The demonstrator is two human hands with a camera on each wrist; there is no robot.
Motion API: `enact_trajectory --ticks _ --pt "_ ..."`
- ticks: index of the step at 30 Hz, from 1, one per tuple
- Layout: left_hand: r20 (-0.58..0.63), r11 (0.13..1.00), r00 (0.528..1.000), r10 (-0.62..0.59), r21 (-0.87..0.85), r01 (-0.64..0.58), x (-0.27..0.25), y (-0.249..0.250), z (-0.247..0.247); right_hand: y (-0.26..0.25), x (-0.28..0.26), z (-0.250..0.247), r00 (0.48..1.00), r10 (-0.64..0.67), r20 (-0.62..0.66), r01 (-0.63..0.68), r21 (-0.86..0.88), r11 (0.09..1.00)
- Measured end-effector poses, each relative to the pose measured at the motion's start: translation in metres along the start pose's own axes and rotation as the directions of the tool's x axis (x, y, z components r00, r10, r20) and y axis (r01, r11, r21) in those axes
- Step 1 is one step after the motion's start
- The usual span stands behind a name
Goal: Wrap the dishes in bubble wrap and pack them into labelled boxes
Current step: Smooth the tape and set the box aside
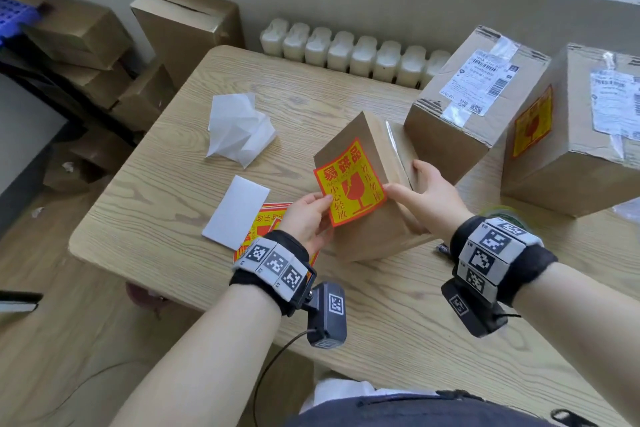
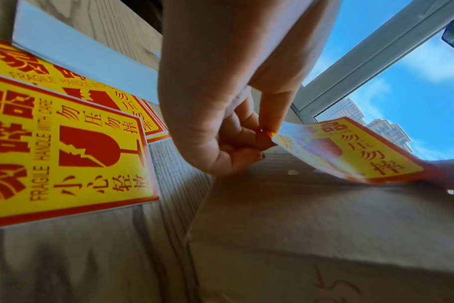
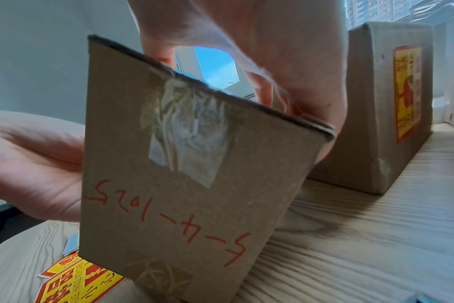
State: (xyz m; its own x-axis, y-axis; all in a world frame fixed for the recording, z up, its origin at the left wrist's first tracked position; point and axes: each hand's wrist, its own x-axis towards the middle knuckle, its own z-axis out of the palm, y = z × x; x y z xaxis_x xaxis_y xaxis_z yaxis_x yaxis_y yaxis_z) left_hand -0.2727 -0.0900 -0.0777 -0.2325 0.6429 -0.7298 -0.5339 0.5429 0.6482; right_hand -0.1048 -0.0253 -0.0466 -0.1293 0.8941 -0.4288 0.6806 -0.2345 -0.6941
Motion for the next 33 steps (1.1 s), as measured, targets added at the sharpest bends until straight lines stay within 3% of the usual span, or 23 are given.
enact_trajectory --ticks 16,26,33 --pt "-0.025 0.998 0.998 0.061 -0.033 -0.061 0.004 -0.001 0.007 0.000 -0.001 -0.004 0.997 -0.007 0.080 0.002 0.059 0.998" --pt "-0.043 0.995 0.995 0.091 0.054 -0.089 0.010 -0.004 0.005 0.001 -0.001 -0.002 0.996 0.000 0.087 -0.005 0.061 0.998" --pt "-0.066 0.957 0.982 0.178 0.242 -0.157 0.020 -0.010 0.001 0.003 0.000 -0.001 0.998 -0.016 0.068 0.013 0.047 0.999"
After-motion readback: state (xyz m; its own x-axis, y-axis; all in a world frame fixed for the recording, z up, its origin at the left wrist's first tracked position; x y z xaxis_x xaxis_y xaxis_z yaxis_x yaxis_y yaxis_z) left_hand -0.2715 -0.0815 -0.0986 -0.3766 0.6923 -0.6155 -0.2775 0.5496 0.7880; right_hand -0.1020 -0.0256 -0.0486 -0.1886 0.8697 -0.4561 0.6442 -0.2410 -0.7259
